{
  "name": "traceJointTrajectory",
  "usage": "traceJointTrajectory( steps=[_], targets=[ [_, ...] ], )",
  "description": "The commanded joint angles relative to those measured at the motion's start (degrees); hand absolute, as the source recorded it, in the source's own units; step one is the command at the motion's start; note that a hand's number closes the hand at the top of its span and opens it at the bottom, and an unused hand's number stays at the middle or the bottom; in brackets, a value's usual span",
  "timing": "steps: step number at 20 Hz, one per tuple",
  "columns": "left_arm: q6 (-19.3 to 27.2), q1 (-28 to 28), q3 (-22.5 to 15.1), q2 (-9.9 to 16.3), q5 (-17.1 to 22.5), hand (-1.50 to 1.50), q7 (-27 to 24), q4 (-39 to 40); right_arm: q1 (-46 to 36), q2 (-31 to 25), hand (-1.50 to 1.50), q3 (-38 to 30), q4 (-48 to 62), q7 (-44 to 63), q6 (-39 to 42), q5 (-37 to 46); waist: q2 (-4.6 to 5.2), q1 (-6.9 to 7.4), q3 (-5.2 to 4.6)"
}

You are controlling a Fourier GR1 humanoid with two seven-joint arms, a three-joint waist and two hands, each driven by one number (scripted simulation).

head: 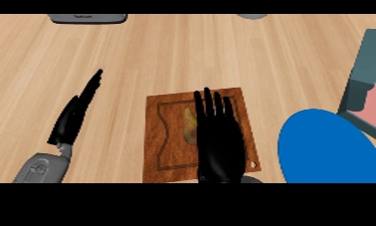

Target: Pick the pear from the cutting board and place it in the cardboard box

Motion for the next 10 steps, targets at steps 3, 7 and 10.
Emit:
traceJointTrajectory(
  steps=[3, 7, 10],
  targets=[
    [-0.97, 1.38, 0.58, -1.81, -2.00, 0.00, 2.49, -3.78, -2.57, 0.33, -1.50, 2.17, 6.14, 3.40, -2.99, -1.73, -0.04, 0.12, 0.01],
    [-3.56, 1.06, 3.80, -0.96, -1.68, 0.00, -2.85, 1.52, -5.88, 0.34, -1.50, 1.47, 8.82, 4.39, -2.57, -5.19, 0.02, 0.07, -0.01],
    [-3.50, 0.86, 2.74, -2.28, -3.35, 0.00, 0.98, -1.66, -6.82, 0.34, -1.50, 1.29, 12.01, 3.87, -5.85, -5.62, -0.01, 0.10, 0.01]
  ],
)
